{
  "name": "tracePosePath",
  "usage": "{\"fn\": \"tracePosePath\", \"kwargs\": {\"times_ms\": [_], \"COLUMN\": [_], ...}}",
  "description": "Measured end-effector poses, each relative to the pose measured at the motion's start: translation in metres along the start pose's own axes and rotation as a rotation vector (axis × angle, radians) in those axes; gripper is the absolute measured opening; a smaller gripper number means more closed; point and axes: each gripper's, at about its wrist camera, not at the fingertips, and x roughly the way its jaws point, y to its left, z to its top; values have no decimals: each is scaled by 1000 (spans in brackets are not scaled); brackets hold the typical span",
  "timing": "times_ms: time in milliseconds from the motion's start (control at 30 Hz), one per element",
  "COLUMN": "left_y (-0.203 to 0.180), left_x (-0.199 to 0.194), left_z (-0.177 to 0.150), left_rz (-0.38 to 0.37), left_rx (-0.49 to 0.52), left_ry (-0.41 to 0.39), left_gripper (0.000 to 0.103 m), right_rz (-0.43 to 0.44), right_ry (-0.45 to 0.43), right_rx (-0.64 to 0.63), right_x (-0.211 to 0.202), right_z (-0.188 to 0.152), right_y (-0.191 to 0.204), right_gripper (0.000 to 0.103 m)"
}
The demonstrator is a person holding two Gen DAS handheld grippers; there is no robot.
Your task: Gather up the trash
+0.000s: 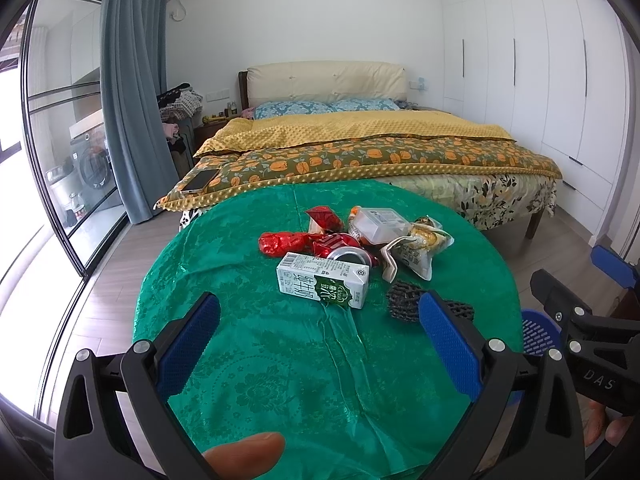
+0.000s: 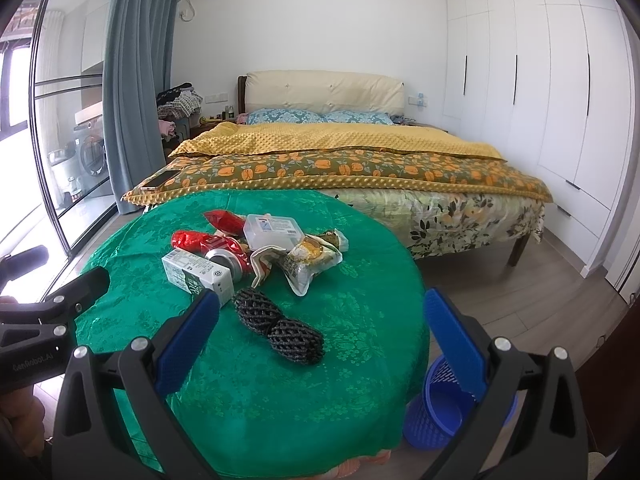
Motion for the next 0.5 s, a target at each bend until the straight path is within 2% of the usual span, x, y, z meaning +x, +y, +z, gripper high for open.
{"fn": "tracePosePath", "kwargs": {"times_ms": [100, 300, 500], "left_y": [-2, -5, 6], "left_x": [3, 8, 21], "left_z": [-9, 1, -5], "left_rz": [-2, -1, 14], "left_rx": [5, -1, -14], "left_ry": [5, -1, 22], "left_gripper": [99, 99, 99], "right_rz": [0, -1, 1], "right_ry": [2, -3, 4], "right_rx": [1, 1, 9], "right_x": [0, 1, 3], "right_z": [0, 2, 1], "right_y": [1, 0, -3], "right_gripper": [98, 98, 98]}}
